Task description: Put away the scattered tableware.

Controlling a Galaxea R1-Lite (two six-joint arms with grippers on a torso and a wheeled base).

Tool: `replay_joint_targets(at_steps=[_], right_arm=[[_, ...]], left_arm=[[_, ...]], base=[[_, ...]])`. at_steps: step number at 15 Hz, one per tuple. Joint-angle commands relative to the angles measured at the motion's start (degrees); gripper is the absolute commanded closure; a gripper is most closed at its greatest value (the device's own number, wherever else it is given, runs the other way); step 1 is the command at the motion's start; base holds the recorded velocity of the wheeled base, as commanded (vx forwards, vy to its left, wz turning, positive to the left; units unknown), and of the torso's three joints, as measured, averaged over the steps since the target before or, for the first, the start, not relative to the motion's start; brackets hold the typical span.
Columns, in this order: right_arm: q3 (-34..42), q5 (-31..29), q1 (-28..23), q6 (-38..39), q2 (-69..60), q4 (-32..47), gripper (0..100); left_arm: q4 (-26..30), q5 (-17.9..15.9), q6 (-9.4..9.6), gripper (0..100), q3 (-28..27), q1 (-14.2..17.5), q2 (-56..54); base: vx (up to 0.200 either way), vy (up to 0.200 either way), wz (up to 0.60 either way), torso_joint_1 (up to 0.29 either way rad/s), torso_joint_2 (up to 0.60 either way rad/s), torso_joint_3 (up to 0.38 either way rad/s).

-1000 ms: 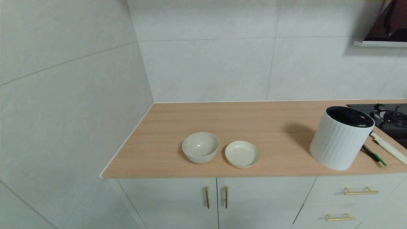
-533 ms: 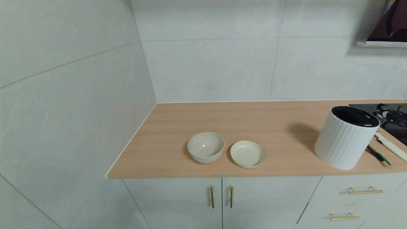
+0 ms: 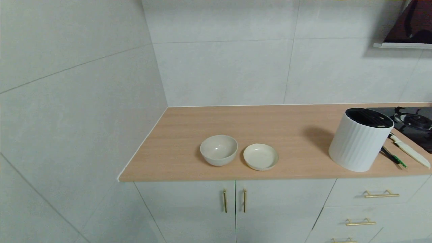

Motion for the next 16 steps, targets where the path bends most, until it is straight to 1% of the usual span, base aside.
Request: replay_joint_targets(at_steps=[1,2,9,13,16], right_arm=[[0.0,0.0,0.0,0.0,0.1,0.0,0],[0.0,0.0,0.0,0.0,0.1,0.0,0],[0.0,0.0,0.0,0.0,0.1,0.0,0],[0.0,0.0,0.0,0.0,0.1,0.0,0],[0.0,0.0,0.0,0.0,0.1,0.0,0]], left_arm=[[0.0,0.0,0.00,0,0.0,0.0,0.0],[0.0,0.0,0.00,0,0.0,0.0,0.0],[0.0,0.0,0.00,0,0.0,0.0,0.0],[0.0,0.0,0.00,0,0.0,0.0,0.0],[0.0,0.0,0.00,0,0.0,0.0,0.0]], base=[[-0.200,0.000,0.00,-0.007,0.00,-0.002],[-0.200,0.000,0.00,0.012,0.00,0.007],[0.000,0.000,0.00,0.000,0.00,0.000],[0.000,0.000,0.00,-0.151,0.34,0.176],[0.000,0.000,0.00,-0.235,0.52,0.271]])
